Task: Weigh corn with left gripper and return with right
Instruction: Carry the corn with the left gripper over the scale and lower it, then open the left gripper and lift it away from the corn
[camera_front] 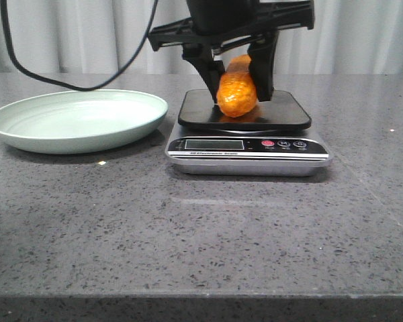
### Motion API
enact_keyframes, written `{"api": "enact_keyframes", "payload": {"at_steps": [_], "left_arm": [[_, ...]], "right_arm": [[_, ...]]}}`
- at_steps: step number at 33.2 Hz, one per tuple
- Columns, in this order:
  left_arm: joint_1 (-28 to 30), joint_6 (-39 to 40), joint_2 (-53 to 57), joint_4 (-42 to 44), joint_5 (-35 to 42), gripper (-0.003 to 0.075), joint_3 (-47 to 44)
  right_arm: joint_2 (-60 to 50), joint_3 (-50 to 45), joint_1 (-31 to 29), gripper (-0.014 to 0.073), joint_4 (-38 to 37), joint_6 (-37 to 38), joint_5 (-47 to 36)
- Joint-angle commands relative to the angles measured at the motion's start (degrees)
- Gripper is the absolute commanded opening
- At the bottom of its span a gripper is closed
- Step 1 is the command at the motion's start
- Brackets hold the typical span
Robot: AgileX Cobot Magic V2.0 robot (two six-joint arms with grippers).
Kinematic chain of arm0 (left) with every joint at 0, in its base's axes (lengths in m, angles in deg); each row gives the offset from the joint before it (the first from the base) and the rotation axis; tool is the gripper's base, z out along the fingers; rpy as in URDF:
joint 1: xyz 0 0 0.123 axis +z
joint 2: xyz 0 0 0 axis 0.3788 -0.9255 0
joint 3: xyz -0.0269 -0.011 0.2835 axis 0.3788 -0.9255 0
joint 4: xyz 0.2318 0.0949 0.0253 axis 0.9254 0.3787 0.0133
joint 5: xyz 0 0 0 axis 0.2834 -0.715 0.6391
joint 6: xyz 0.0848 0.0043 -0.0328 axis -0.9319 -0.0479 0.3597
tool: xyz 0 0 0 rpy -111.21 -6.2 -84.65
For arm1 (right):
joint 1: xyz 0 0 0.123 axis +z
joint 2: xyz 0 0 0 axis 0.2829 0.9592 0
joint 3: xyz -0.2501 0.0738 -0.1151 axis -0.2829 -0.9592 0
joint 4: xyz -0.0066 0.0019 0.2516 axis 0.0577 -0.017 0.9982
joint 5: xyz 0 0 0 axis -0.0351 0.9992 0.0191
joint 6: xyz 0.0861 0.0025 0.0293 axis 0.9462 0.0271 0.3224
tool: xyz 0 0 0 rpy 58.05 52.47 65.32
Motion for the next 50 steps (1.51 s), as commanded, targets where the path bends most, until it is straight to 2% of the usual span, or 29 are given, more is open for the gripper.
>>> {"api": "enact_keyframes", "payload": {"at_steps": [1, 4, 7, 16, 26, 31, 35, 39, 44, 46, 50], "left_arm": [[-0.46, 0.05, 2.96, -0.94, 2.68, 0.0375, 1.75], [-0.46, 0.05, 2.96, -0.94, 2.09, 0.0510, 1.75], [-0.46, 0.05, 2.96, -0.94, 2.09, 0.0582, 1.75], [-0.35, 0.05, 3.31, 0.77, 2.09, 0.0578, 4.80], [-0.43, -0.06, 7.85, 10.43, -2.04, 0.0578, 8.47], [-0.43, -4.88, 10.30, 11.47, -4.81, 0.0573, 8.26], [-0.21, -8.51, 12.50, 12.96, -7.46, 0.0491, 7.21], [1.21, -9.36, 16.22, 12.57, -7.23, 0.0335, 3.71], [6.67, -9.58, 23.75, 7.94, -2.94, 0.0114, -5.28], [9.04, -10.86, 27.35, 5.67, -0.21, 0.0139, -10.52], [13.65, -14.73, 36.63, 1.05, 6.83, 0.0133, -21.30]], "right_arm": [[-1.03, 0.43, -0.35, 0.0147, 0.09, -0.19, -5.10], [-1.03, 0.43, -0.35, 0.0147, 0.09, -0.19, -5.10], [-1.03, 0.43, -0.35, 0.0147, 0.09, -0.19, -5.10], [-1.03, 0.43, -0.35, 0.0147, 0.09, -0.19, -5.10], [-1.03, 0.43, -0.35, 0.0147, 0.09, -0.19, -5.10], [-1.03, 0.43, -0.35, 0.0147, 0.09, -0.19, -5.10], [-1.03, 0.43, -0.66, 0.0147, 0.09, -0.19, -5.10], [-1.03, 0.43, -0.70, 0.0147, 0.09, -0.19, -5.10], [-1.03, 0.43, -0.70, 0.0147, 0.09, -0.19, -5.10], [-1.03, 0.43, -0.70, 0.0147, 0.09, -0.19, -5.10], [-1.03, 0.43, -0.70, 0.0147, 0.09, -0.19, -5.10]]}}
